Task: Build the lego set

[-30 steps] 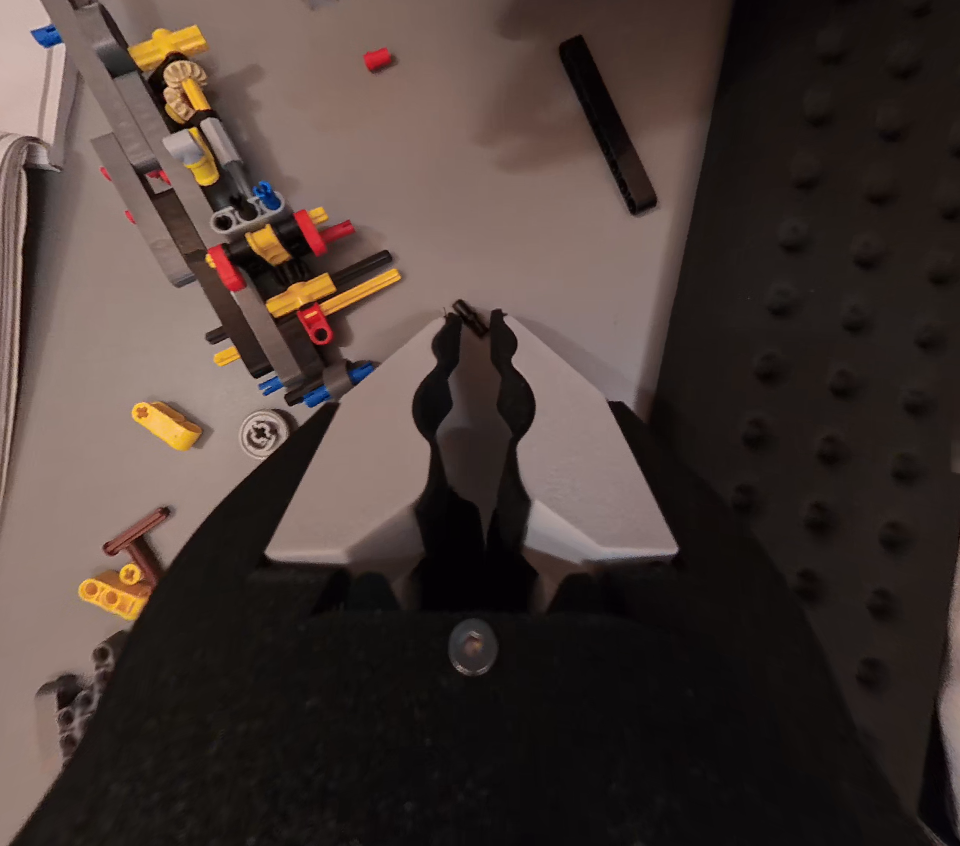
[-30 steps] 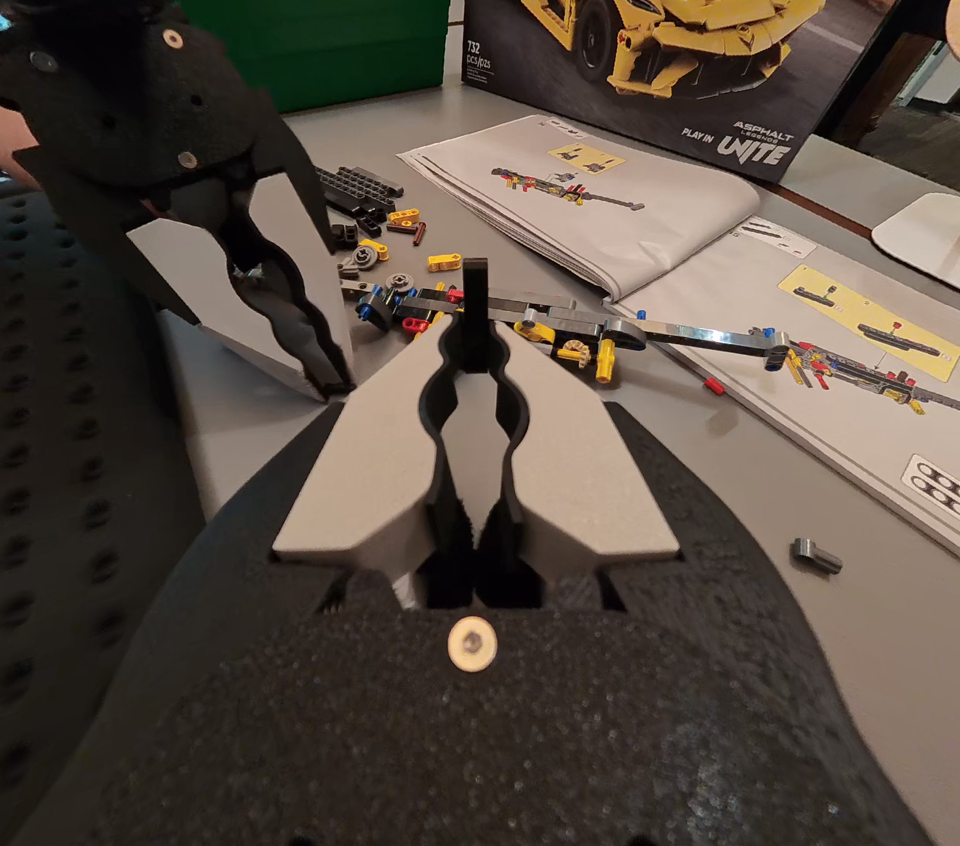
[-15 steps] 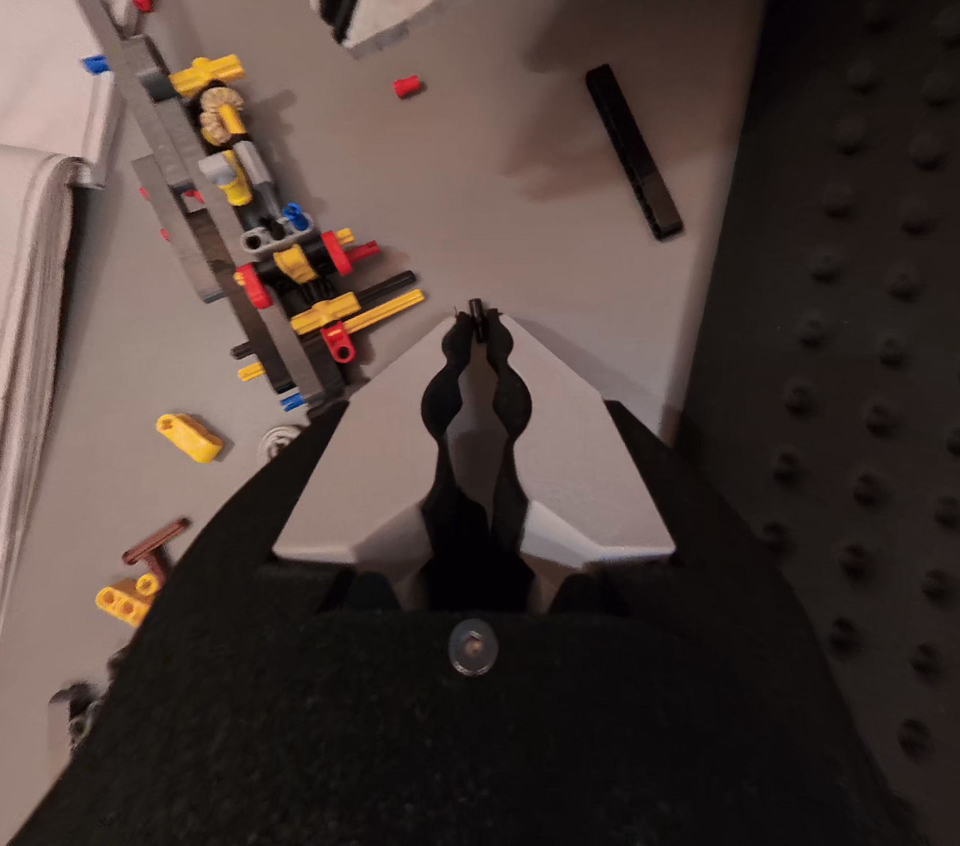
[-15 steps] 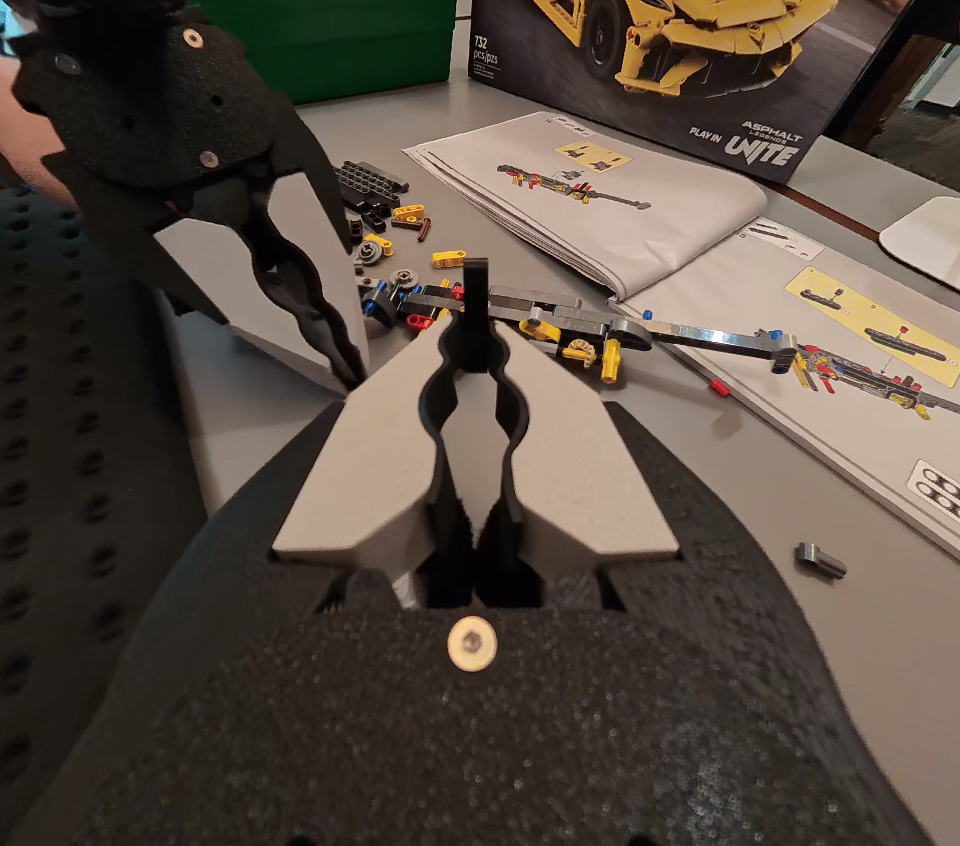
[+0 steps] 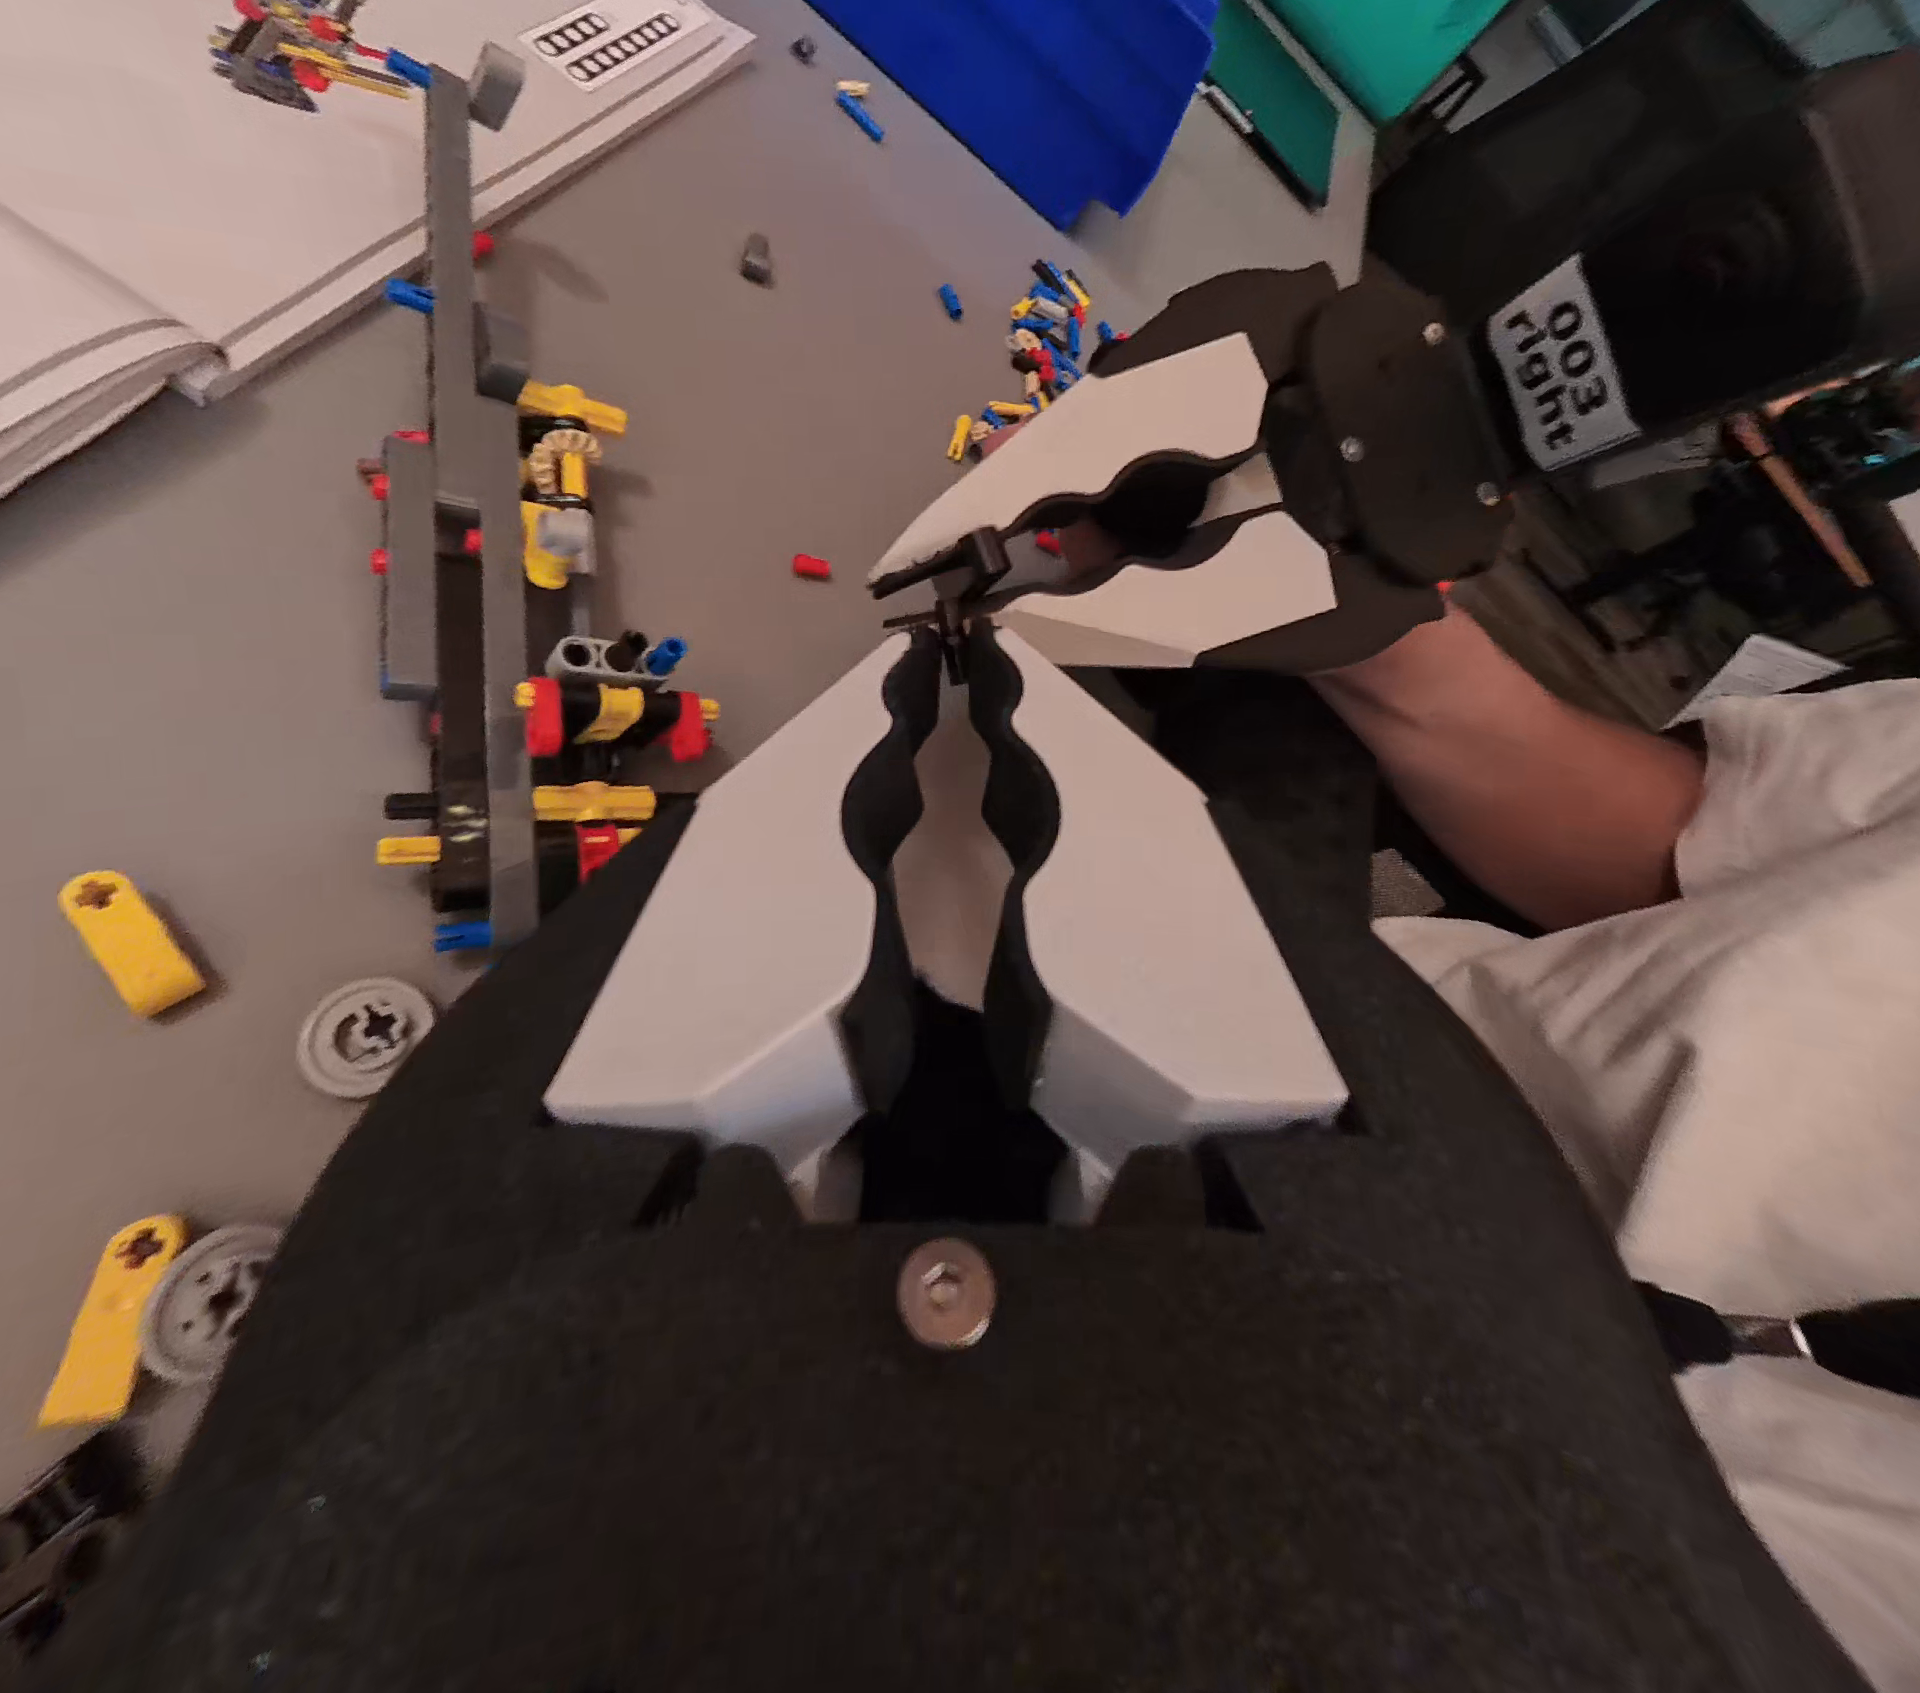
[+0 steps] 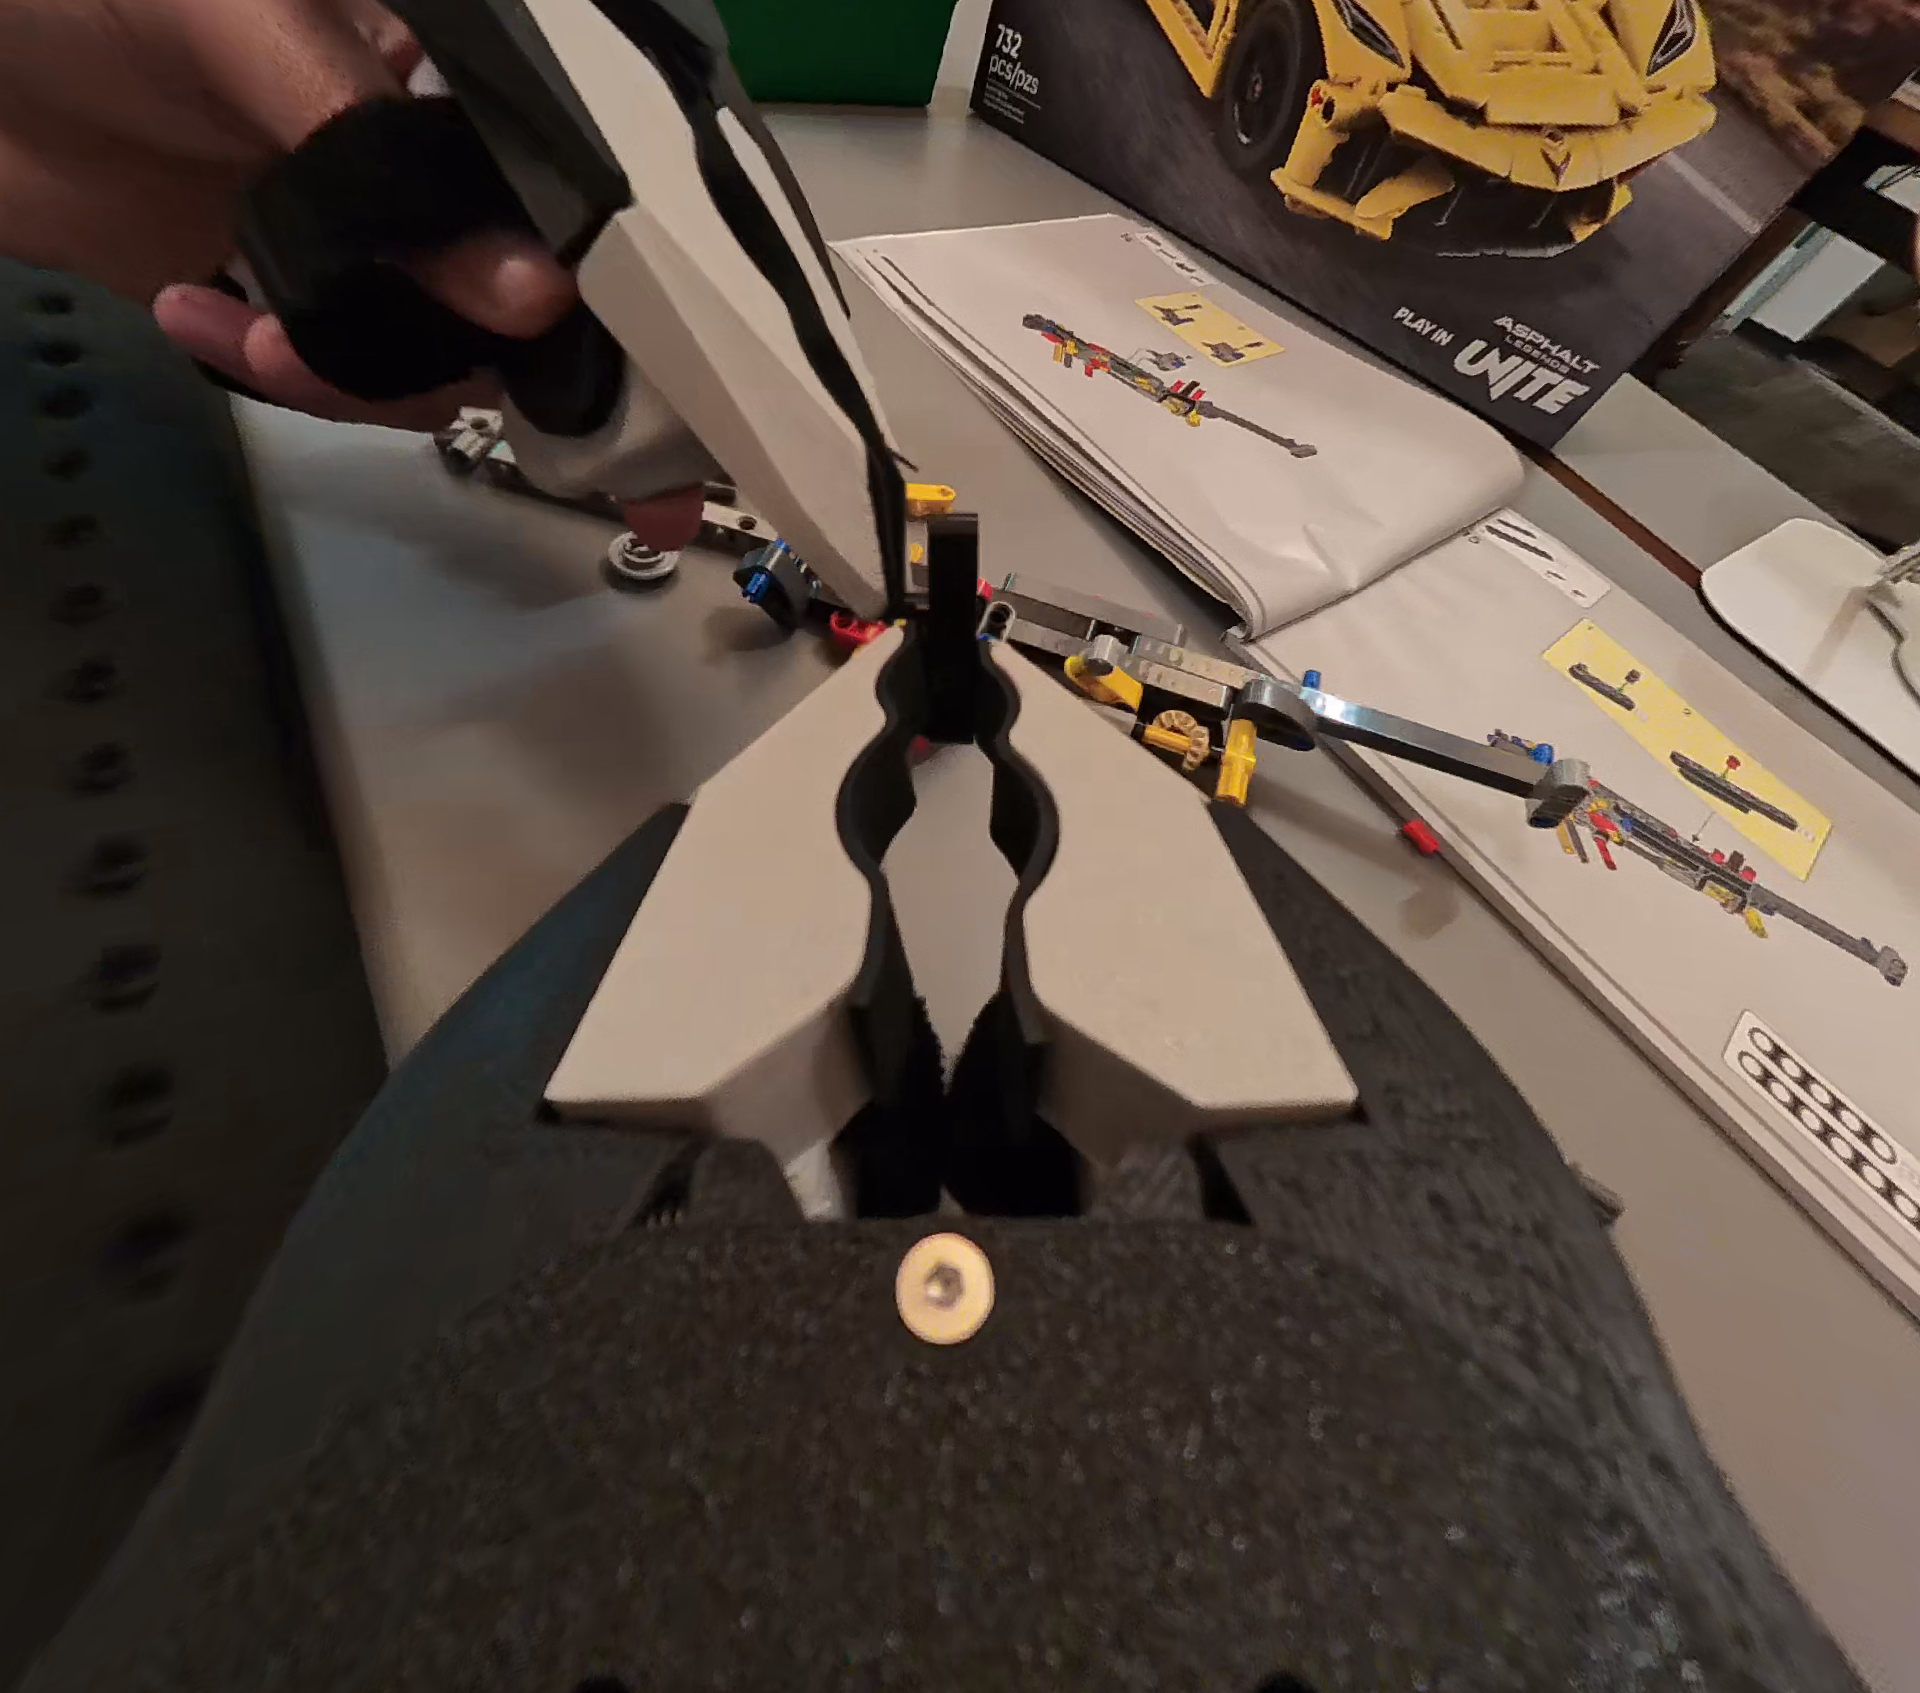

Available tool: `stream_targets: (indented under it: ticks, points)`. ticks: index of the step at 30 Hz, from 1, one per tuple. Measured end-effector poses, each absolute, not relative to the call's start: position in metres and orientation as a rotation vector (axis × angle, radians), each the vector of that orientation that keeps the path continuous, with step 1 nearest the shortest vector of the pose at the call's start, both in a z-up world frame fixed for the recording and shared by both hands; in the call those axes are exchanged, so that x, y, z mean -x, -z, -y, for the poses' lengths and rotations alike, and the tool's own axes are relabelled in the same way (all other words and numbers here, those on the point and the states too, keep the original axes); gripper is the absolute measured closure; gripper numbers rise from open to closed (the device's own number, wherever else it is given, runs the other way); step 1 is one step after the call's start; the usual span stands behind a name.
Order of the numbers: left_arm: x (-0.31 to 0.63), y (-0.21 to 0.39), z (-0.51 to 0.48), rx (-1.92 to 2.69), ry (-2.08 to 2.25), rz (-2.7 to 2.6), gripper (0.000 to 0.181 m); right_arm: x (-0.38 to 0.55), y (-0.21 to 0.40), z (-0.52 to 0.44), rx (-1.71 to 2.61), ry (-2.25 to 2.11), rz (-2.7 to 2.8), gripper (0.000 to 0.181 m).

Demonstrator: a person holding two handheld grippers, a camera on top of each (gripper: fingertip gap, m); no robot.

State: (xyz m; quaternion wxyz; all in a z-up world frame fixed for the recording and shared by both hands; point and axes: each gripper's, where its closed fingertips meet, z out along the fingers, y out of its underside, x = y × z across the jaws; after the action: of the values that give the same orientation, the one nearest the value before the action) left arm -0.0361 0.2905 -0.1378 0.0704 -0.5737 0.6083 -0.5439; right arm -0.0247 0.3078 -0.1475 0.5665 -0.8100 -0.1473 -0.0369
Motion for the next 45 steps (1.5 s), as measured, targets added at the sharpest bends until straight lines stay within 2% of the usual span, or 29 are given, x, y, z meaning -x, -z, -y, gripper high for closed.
stream_targets:
  ticks: [17,45]
  points:
    - [0.037,0.138,-0.29,1.69,1.391,-1.833,0.177,0.026,0.151,-0.308,1.932,0.049,0.317,0.175]
    - [0.044,0.144,-0.292,1.691,1.316,-1.967,0.177,0.03,0.157,-0.311,1.919,0.288,0.508,0.174]
